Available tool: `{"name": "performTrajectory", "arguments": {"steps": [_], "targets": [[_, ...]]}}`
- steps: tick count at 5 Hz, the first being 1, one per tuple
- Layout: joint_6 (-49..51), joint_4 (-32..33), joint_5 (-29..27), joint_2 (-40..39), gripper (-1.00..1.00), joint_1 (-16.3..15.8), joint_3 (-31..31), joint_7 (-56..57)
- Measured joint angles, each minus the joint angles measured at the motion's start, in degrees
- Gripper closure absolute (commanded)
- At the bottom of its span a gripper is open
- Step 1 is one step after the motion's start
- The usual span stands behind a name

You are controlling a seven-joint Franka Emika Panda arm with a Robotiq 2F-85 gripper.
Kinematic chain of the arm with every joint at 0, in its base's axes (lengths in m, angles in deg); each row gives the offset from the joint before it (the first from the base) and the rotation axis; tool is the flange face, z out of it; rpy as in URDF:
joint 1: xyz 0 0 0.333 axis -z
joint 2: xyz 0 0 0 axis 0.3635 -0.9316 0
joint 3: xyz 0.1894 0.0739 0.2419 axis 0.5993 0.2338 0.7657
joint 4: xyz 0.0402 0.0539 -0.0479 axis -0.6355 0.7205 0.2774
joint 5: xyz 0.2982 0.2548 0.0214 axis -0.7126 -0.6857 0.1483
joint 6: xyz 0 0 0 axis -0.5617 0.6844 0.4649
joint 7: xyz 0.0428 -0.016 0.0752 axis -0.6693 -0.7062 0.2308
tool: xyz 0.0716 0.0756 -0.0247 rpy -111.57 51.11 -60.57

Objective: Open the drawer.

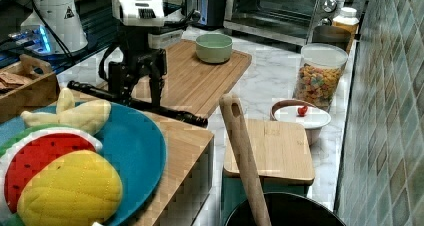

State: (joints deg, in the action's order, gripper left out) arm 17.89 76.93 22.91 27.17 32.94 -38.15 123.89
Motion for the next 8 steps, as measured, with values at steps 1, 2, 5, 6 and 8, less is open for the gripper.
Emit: {"name": "performTrajectory", "arguments": {"steps": [1, 2, 5, 6, 8], "targets": [[1.3, 2.2, -1.4, 2.4, -1.0, -1.5, 3.0, -2.7], [5.0, 2.9, -5.7, 3.8, -1.0, -3.6, 6.3, -2.7], [7.8, 3.9, -6.5, 5.0, -1.0, -9.3, 10.3, -10.7], [8.1, 4.0, -6.4, 5.5, -1.0, -9.2, 10.7, -10.7], [7.6, 4.0, -6.4, 5.7, -1.0, -9.0, 10.9, -18.3]]}}
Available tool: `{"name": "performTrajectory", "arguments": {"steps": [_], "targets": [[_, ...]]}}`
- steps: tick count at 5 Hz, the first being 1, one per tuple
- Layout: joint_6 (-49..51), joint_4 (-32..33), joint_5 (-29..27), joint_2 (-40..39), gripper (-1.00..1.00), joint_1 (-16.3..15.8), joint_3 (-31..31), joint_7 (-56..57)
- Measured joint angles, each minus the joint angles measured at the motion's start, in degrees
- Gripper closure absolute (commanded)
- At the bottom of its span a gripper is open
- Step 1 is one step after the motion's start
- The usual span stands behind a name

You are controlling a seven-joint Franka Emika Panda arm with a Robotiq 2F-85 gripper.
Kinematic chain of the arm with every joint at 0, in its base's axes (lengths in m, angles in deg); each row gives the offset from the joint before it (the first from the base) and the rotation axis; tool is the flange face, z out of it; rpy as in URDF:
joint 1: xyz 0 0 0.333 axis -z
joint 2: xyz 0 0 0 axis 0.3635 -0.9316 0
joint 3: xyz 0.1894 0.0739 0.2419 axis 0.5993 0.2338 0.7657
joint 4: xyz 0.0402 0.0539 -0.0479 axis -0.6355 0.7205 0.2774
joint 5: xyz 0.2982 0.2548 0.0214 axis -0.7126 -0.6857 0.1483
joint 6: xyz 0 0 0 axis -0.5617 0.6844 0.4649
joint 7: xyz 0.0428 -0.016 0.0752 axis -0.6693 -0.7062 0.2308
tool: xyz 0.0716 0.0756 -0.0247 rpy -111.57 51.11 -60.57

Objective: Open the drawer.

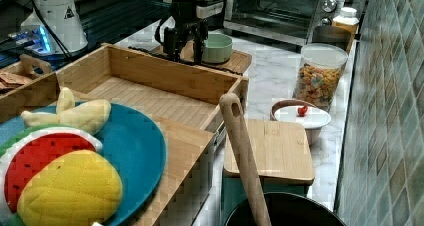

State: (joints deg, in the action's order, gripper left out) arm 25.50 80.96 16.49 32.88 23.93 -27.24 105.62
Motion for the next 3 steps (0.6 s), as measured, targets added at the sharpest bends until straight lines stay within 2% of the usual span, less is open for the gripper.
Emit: {"name": "performTrajectory", "arguments": {"steps": [3], "targets": [[0.1, 0.0, 0.5, 0.0, -1.0, -0.1, 0.1, 0.0]]}}
